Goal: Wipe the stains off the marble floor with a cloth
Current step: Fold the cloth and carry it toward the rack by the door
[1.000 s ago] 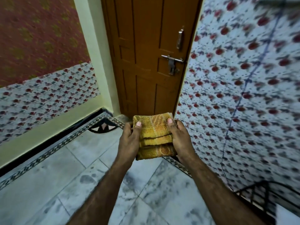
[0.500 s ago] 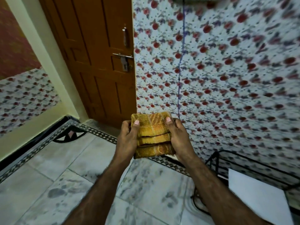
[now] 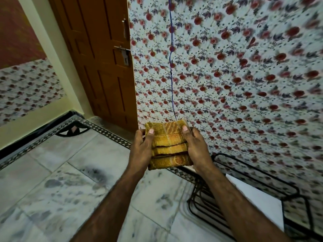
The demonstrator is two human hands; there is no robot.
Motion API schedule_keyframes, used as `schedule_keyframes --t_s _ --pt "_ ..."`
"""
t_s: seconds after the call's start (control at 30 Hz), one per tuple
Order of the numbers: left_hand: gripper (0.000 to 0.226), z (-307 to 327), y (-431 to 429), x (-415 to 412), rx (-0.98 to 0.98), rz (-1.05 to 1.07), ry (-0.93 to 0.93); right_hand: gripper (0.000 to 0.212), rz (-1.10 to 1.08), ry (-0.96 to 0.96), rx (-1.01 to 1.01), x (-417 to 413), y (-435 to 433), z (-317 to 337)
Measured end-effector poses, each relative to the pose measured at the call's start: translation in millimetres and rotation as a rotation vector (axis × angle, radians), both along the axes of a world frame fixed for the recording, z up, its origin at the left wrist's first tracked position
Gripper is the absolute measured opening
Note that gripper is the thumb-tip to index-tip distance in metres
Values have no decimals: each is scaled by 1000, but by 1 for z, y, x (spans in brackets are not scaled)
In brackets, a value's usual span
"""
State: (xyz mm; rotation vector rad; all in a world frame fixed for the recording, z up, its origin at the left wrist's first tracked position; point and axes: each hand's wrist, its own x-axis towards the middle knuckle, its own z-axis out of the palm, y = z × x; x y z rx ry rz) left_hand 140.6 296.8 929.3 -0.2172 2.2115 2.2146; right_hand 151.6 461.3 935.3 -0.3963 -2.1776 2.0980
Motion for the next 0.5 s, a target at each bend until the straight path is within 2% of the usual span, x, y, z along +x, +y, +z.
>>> schedule_keyframes --t_s 0.17,0.5 --pt "27 1 19 24 -3 3 12 35 22 8 -12 20 20 -3" --pt "27 2 46 54 -15 -70 30 31 -41 27 -39 64 48 2"
